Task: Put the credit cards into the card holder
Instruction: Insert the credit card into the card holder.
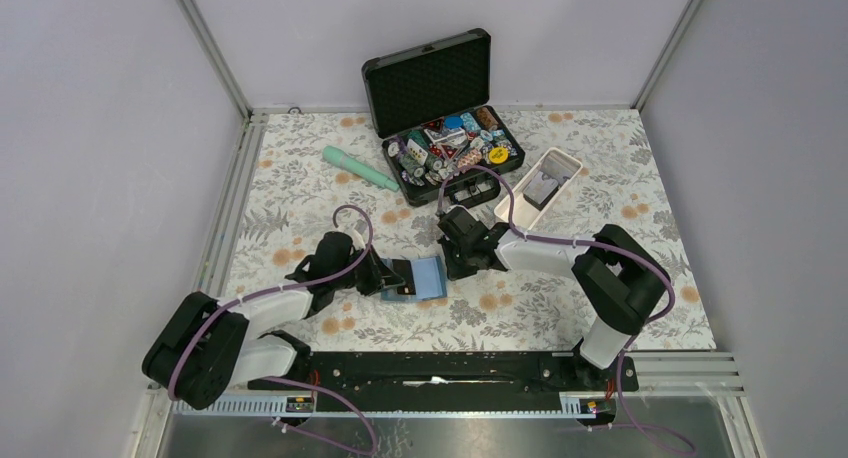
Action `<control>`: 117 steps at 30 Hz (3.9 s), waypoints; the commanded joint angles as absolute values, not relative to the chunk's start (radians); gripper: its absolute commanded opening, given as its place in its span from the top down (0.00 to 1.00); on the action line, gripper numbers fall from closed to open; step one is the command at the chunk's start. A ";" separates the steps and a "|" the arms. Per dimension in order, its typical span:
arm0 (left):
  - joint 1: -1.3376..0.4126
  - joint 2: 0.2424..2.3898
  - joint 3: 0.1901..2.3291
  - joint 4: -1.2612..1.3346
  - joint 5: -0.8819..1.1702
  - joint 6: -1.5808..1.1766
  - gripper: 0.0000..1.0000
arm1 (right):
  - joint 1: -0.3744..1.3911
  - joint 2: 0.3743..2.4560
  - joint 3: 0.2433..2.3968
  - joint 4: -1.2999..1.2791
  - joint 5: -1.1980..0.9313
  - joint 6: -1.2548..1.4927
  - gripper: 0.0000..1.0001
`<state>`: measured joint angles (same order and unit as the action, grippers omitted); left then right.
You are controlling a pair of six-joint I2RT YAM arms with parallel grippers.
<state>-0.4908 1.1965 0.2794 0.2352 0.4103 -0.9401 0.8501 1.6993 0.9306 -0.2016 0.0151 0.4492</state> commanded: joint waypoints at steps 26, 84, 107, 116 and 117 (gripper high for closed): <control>-0.487 1.203 0.258 0.263 0.463 -0.997 1.00 | 0.857 1.729 0.954 -0.249 0.040 0.437 1.00; -0.487 1.325 0.243 0.370 0.475 -0.977 0.91 | 0.859 1.755 0.989 -0.272 0.029 0.425 1.00; -0.486 1.209 0.321 0.086 0.344 -0.858 0.61 | 0.859 1.756 0.983 -0.273 0.025 0.425 1.00; -0.514 1.231 0.349 0.098 0.344 -0.867 0.65 | 0.861 1.759 0.984 -0.274 0.023 0.426 1.00; -0.518 1.234 0.351 0.101 0.343 -0.869 0.66 | 0.861 1.758 0.984 -0.273 0.023 0.426 1.00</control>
